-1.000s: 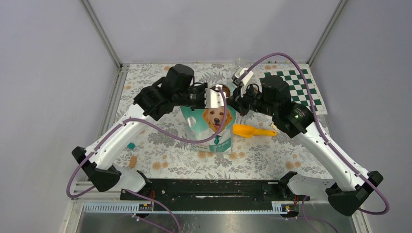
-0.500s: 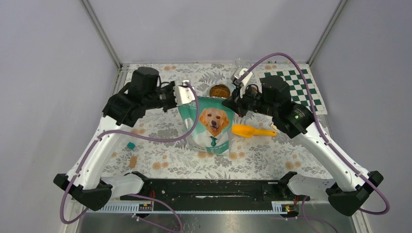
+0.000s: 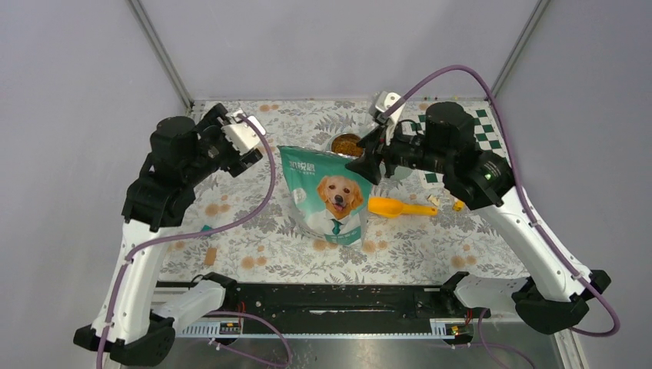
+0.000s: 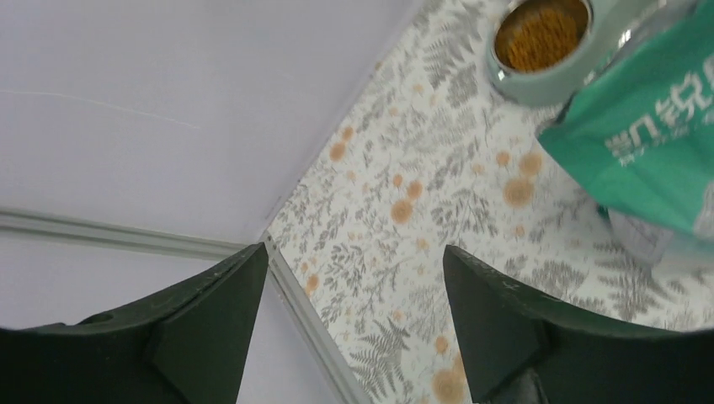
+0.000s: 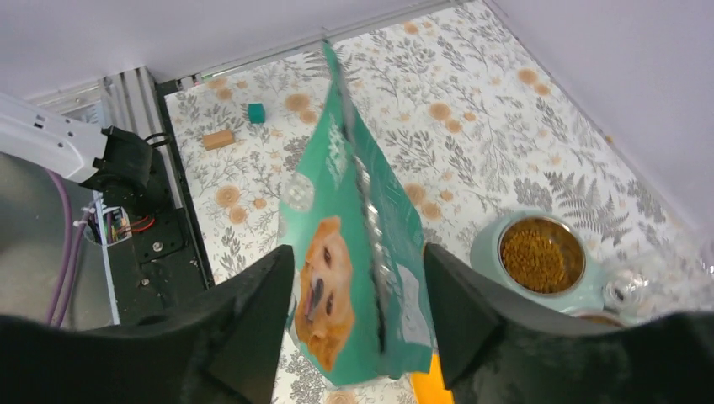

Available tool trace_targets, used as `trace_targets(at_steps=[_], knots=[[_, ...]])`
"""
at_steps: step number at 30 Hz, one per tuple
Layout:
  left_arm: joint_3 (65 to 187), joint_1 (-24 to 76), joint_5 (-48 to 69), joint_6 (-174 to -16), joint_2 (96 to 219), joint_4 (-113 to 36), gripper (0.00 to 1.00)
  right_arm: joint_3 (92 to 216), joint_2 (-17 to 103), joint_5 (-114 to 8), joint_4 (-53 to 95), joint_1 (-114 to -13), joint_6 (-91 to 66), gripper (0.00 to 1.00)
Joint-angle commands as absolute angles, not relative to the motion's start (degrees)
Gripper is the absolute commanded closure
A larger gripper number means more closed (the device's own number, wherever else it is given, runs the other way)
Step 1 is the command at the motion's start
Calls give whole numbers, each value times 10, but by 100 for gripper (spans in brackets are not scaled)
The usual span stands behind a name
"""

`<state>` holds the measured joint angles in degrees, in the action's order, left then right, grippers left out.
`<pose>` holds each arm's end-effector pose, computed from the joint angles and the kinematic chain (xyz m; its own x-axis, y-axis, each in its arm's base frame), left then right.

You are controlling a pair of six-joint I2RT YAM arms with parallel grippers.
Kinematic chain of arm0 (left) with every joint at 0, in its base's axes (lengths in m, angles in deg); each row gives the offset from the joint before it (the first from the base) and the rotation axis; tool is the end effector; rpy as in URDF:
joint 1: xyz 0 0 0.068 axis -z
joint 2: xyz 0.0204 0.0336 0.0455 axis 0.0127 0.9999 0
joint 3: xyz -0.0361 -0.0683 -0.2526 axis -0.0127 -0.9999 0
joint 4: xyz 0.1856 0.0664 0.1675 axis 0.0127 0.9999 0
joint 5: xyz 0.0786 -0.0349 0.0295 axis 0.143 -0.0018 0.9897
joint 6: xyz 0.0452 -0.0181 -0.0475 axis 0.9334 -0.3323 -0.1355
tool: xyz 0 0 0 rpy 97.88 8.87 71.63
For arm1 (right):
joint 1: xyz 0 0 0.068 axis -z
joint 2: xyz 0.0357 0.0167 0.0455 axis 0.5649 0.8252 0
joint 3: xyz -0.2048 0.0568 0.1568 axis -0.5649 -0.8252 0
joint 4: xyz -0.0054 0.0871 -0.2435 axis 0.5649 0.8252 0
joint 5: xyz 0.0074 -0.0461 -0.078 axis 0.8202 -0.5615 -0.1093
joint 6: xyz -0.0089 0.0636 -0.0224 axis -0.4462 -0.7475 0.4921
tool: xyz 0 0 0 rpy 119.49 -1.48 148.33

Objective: Serve the pet food

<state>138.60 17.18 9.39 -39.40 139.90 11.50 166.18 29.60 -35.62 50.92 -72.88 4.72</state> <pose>0.1801 -0.0675 0.4468 0.0678 0.7024 -0.7085 0.5583 0.5619 0.6104 0.1818 0.1738 0.4663 0.0156 -0.1937 -0.9809 -0.8984 0.4279 -0.0988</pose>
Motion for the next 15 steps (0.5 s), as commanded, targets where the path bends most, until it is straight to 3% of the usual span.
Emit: trace_targets(at_steps=[1,6,11,13,15], knots=[[1360,173,118,-489,1361,-36,20,1723,359,-385,534,-783,89,31],[1336,172,114,-571,1320,-96,19,1794,440,-414,566,-812,104,28],[1328,173,130,-828,1284,-173,22,1906,538,-407,643,-825,143,28],[1315,173,108,-890,1268,-185,23,1954,575,-414,686,-831,152,35],[1303,172,109,-920,1255,-196,23,1995,605,-413,720,-835,155,56]])
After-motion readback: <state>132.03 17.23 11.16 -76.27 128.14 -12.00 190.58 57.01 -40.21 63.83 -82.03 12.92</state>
